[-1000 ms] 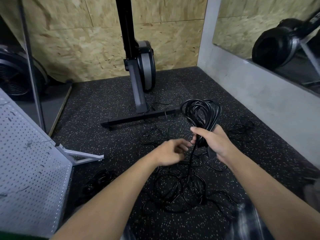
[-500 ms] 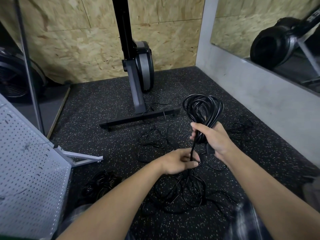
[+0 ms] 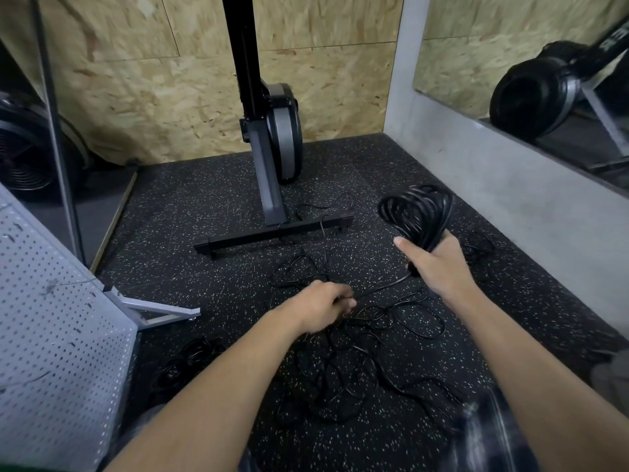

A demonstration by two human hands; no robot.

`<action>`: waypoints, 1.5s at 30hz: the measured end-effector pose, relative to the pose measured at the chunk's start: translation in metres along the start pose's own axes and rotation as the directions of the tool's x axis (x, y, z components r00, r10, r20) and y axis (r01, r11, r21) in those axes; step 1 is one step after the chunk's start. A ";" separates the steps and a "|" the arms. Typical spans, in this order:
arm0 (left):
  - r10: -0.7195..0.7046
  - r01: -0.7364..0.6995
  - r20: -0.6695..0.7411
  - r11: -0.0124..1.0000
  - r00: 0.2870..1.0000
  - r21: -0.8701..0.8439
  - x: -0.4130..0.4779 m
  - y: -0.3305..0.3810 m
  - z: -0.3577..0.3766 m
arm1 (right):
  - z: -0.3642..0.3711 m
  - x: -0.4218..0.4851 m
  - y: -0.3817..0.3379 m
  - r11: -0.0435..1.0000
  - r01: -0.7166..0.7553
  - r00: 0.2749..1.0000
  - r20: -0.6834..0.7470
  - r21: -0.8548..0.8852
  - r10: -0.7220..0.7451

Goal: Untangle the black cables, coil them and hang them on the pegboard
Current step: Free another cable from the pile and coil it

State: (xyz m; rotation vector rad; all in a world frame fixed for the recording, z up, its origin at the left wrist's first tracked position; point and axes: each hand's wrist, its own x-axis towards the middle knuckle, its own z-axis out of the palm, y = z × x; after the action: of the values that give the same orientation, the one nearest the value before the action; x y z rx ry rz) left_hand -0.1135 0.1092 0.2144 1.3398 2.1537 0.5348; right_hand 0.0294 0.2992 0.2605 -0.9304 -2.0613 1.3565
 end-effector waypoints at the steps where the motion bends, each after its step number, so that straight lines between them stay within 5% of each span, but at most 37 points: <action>1: 0.026 -0.025 -0.064 1.000 0.998 0.018 -0.001 0.003 -0.005 | -0.002 0.001 0.002 0.995 0.004 1.000 -0.011 -0.095 -0.005; 5: 0.211 -0.202 -0.357 0.977 0.910 0.062 -0.012 0.021 -0.027 | -0.001 -0.001 0.001 0.975 -0.018 1.000 0.019 -0.223 0.023; 9: 0.388 -0.336 -0.496 0.922 0.777 0.194 -0.021 0.029 -0.045 | 0.007 -0.009 -0.006 0.955 -0.034 0.984 0.157 -0.295 0.083; 15: 0.398 -0.377 -0.608 0.910 0.686 0.171 -0.021 0.030 -0.051 | 0.018 -0.020 -0.009 0.951 -0.116 0.886 0.402 -0.285 0.229; 17: 0.380 -0.378 -0.611 0.915 0.694 0.141 -0.020 0.031 -0.050 | 0.019 -0.024 -0.011 0.961 -0.188 0.819 0.507 -0.205 0.269; 20: 0.379 -0.401 -0.603 0.910 0.702 0.105 -0.018 0.033 -0.047 | 0.021 -0.026 -0.010 0.979 -0.054 0.783 0.600 -0.198 0.165; 29: 0.496 -0.476 -0.497 0.861 0.712 0.179 -0.018 0.043 -0.040 | 0.019 -0.029 -0.010 0.895 0.134 0.680 0.696 -0.426 0.230; 36: 0.508 -0.495 -0.376 0.858 0.775 0.139 -0.018 0.048 -0.045 | 0.016 -0.032 -0.014 0.855 0.024 0.625 0.675 -0.518 0.392; 41: 0.460 -0.466 -0.327 0.882 0.825 0.064 -0.021 0.048 -0.048 | 0.028 -0.043 -0.011 0.757 0.222 0.540 0.724 -0.614 0.429; 45: 0.313 -0.355 -0.295 0.929 0.903 -0.101 -0.017 0.037 -0.053 | 0.031 -0.050 -0.018 0.696 0.386 0.563 0.752 -0.606 0.342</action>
State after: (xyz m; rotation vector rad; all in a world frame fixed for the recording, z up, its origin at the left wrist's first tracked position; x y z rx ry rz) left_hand -0.1156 0.1067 0.2809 1.6400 2.0447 1.0567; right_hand 0.0351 0.2379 0.2634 -0.4843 -3.5454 0.9918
